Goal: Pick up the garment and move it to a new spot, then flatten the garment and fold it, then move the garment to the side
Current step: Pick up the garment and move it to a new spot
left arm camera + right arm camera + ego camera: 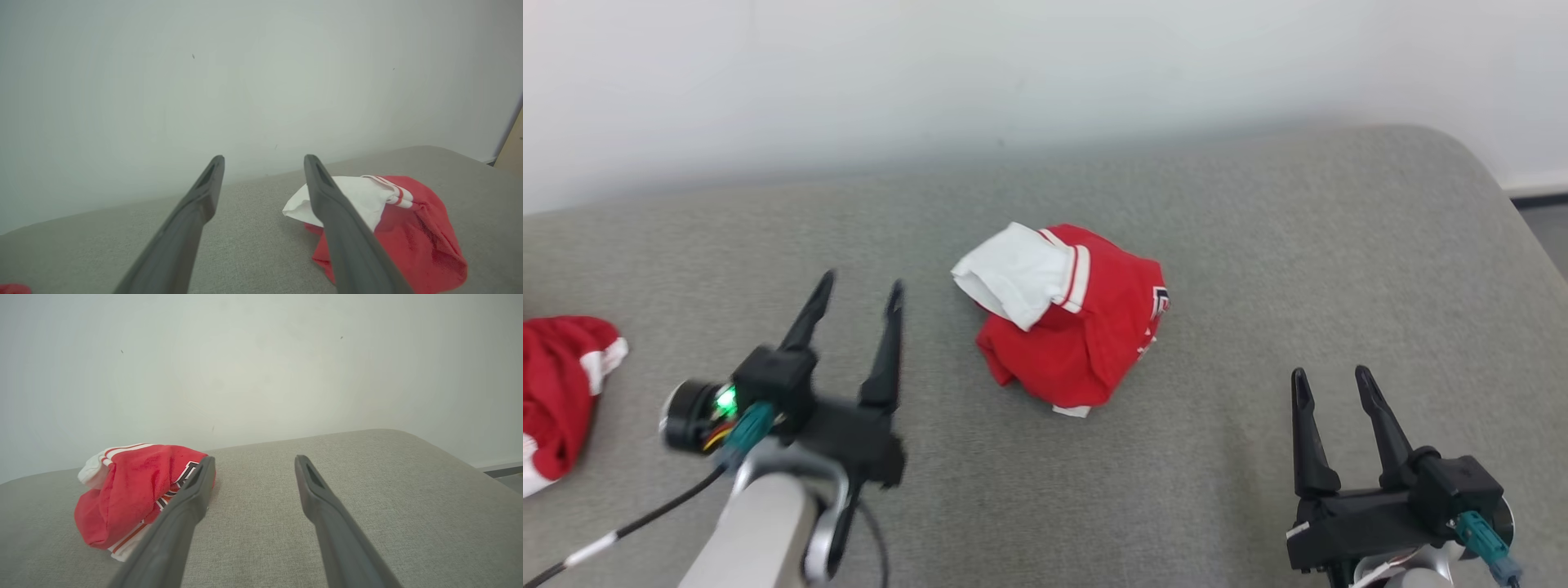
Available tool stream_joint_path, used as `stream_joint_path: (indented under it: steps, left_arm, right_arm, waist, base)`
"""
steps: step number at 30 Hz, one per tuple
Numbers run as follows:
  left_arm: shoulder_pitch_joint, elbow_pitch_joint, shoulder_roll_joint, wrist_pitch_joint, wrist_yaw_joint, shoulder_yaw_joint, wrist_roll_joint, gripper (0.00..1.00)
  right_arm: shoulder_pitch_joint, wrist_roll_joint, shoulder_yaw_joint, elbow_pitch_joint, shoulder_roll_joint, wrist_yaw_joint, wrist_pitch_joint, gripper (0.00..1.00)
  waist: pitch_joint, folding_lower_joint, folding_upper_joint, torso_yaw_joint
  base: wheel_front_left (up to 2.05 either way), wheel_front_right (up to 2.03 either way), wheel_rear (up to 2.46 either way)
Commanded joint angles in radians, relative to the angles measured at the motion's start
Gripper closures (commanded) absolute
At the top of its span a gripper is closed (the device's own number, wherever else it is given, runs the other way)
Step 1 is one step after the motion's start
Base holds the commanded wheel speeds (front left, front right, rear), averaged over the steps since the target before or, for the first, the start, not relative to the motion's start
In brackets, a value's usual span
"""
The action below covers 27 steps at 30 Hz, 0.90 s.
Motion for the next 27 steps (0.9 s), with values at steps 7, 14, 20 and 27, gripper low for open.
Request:
stream_joint_path:
  steps: [7, 14, 20, 27]
  left_arm:
    - [0.164, -0.098, 0.117, 0.004, 0.032, 0.045, -0.011, 0.0]
    - [0.309, -0.195, 0.176, -0.023, 0.066, 0.11, -0.038, 0.0]
    - [0.41, -0.243, 0.182, -0.041, 0.089, 0.141, -0.035, 0.0]
    - [0.488, -0.305, 0.137, -0.046, 0.108, 0.175, 0.004, 0.0]
  right_arm:
    - [0.038, -0.012, 0.001, -0.001, 0.002, -0.002, -0.002, 0.0]
    - [0.064, -0.016, 0.001, -0.001, 0.002, -0.002, -0.002, 0.0]
    - [0.076, -0.021, -0.001, 0.0, 0.002, -0.002, -0.002, 0.0]
    - [0.087, -0.027, -0.008, -0.002, 0.002, -0.002, -0.002, 0.0]
  waist:
    - [-0.078, 0.0001, 0.0, 0.077]
    - [-0.103, 0.0001, 0.0, 0.091]
    - [-0.106, 0.0001, 0.0, 0.088]
    - [-0.1, 0.0001, 0.0, 0.092]
  base:
    - [0.0, 0.0, 0.0]
    - [0.0, 0.0, 0.0]
    - [0.0, 0.0, 0.0]
    - [0.0, 0.0, 0.0]
